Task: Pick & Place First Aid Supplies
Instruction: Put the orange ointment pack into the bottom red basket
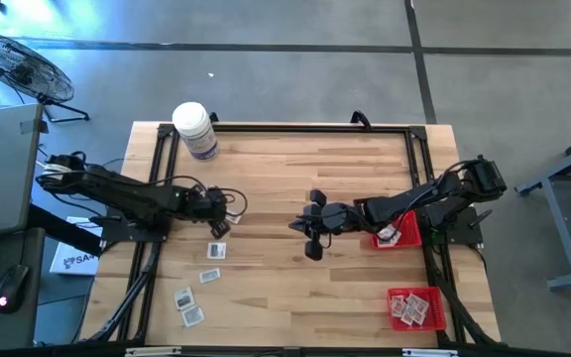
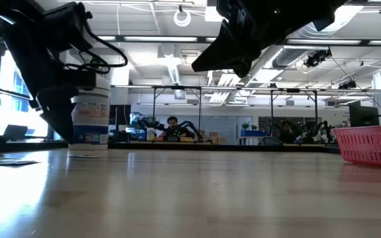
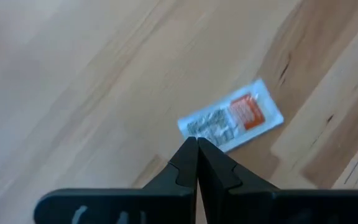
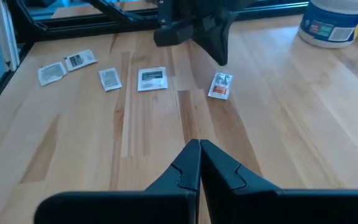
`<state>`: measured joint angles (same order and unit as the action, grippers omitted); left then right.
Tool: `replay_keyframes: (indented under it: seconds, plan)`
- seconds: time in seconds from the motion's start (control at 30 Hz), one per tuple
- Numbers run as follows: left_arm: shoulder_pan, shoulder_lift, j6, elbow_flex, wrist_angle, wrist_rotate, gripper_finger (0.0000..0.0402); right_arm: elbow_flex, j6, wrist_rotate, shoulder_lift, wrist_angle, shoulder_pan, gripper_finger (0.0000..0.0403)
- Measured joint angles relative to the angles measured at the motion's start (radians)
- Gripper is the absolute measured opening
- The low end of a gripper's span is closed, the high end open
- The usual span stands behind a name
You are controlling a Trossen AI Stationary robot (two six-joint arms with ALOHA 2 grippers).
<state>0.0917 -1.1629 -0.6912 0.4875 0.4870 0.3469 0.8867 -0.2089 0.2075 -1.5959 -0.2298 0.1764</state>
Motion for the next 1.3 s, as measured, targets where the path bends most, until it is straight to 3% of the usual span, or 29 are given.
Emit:
replay_keyframes:
  seconds: [0.33,0.53,0.8,1.1,1.3]
  plan:
    - [0.0,-0.023,-0.005,-0.114,-0.235,0.008,0.0,0.0,0.0,-0.026,0.0,-0.015,0.0,0.0006]
    - [0.0,-0.112,0.015,-0.12,-0.364,-0.018,0.0,0.0,0.0,-0.028,0.0,-0.015,0.0,0.0003]
    - [0.0,-0.236,0.147,-0.122,-0.683,-0.118,0.0,0.0,0.0,-0.024,0.0,-0.016,0.0,0.0004]
    - [0.0,-0.44,0.171,-0.119,-0.98,-0.131,0.0,0.0,0.057,-0.051,-0.074,-0.055,0.0,0.0002]
    - [0.0,-0.497,0.215,-0.055,-1.024,-0.147,0.0,0.008,0.178,-0.064,-0.152,-0.105,0.0,0.002]
